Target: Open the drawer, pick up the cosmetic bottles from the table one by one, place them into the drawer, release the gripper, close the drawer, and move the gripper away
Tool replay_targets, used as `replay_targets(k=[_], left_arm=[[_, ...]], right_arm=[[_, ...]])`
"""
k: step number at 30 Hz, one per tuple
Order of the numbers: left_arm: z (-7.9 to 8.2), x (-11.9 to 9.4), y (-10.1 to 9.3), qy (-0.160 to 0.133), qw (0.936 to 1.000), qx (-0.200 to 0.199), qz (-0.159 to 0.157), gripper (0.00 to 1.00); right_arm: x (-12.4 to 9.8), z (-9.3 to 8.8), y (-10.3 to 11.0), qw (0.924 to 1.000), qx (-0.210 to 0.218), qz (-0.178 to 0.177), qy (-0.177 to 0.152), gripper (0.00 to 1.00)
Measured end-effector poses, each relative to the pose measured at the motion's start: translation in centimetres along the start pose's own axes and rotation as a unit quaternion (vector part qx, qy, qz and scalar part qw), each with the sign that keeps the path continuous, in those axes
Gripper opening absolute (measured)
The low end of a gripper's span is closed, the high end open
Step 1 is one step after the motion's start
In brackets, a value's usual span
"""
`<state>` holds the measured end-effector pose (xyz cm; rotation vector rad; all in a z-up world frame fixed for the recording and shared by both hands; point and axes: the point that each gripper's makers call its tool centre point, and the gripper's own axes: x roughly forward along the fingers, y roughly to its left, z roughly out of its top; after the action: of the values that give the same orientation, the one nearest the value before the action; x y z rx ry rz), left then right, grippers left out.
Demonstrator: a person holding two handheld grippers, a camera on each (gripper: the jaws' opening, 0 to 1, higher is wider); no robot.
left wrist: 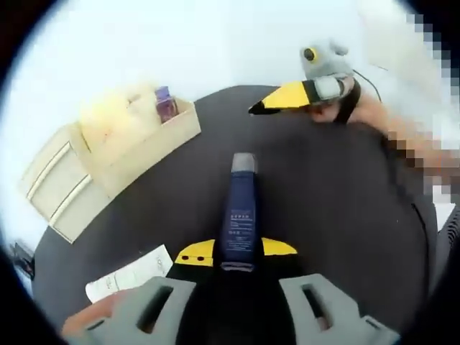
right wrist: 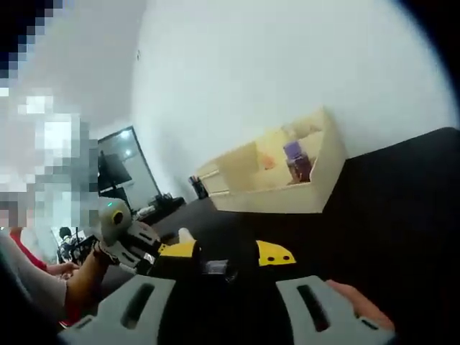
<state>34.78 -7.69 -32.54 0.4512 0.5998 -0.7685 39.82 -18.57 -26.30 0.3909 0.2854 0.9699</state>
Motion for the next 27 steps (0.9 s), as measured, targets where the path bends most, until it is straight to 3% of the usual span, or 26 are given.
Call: replay_targets(k=[9,14,17,23,25,26,27], left_arm=[[2.5,-0.6,0.2,-0.057,0.9981,0.003,0.022,0.15],[5.0,-1.9,0.7,-0.124,0.9916,-0.005,0.035,0.15],[5.9,-2.7,1.2,-0.157,0.9865,-0.017,0.044,0.15],[7.3,-3.7,2.1,-0.201,0.9764,-0.028,0.075,0.15],[7.8,-4.0,2.0,-0.211,0.9738,-0.027,0.081,0.15],[8.5,-4.2,1.9,-0.231,0.9689,-0.031,0.084,0.15],[8.6,-4.3,1.7,-0.229,0.9695,-0.03,0.082,0.15]], right_arm=[[-0.2,0.3,-0.5,0.9998,0.015,-0.009,-0.009,0.26],[-0.3,0.6,-0.7,0.9993,0.031,-0.01,-0.019,0.26],[-0.4,1.5,-0.3,0.9976,0.053,0.002,-0.046,0.26],[-0.6,3.1,0.7,0.9846,0.139,0.047,-0.095,0.29],[-0.5,3.3,0.8,0.9783,0.171,0.053,-0.104,0.31],[-0.5,3.4,1.0,0.9752,0.184,0.057,-0.109,0.32],[-0.4,3.2,1.1,0.9716,0.203,0.059,-0.106,0.32]])
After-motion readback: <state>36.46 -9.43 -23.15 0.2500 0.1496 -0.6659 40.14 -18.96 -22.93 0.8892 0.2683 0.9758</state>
